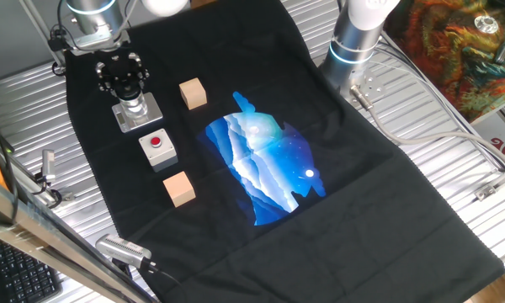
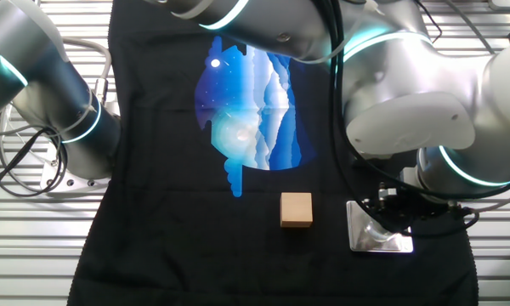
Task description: Screw the lid onto the jar
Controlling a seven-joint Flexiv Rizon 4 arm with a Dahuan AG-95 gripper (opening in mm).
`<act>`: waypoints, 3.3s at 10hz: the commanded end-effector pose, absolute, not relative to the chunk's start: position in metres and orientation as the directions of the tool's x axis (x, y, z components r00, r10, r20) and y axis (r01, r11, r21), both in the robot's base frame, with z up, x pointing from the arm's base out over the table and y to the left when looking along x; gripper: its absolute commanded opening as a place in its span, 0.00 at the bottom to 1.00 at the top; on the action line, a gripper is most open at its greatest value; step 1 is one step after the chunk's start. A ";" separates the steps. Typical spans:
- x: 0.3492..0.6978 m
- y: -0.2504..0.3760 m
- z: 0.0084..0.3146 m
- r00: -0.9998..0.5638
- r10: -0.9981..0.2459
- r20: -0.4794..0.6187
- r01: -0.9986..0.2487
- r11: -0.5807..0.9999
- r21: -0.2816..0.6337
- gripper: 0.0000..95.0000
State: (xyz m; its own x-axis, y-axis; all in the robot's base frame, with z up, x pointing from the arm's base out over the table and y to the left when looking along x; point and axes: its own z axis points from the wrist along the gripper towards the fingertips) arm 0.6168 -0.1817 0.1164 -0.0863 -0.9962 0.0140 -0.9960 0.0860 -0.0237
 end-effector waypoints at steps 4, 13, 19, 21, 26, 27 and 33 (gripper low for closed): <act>0.616 -0.182 0.117 -0.106 -0.994 0.008 -0.994 0.106 -0.023 0.00; 0.616 -0.182 0.117 -0.201 -0.980 0.012 -0.979 0.201 -0.027 0.00; 0.616 -0.182 0.117 -0.279 -0.960 0.010 -0.960 0.278 -0.030 0.00; 0.616 -0.182 0.117 -0.307 -0.952 0.009 -0.951 0.307 -0.031 0.00; 0.616 -0.182 0.117 -0.361 -0.933 0.006 -0.932 0.360 -0.032 0.00; 0.616 -0.182 0.117 -0.368 -0.930 0.007 -0.929 0.368 -0.031 0.00; 0.616 -0.182 0.117 -0.434 -0.901 0.002 -0.901 0.434 -0.031 0.00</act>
State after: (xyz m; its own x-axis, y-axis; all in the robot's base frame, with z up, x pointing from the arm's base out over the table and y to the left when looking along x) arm 0.6155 -0.1823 0.1166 -0.4401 -0.8979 0.0018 -0.8975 0.4399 -0.0322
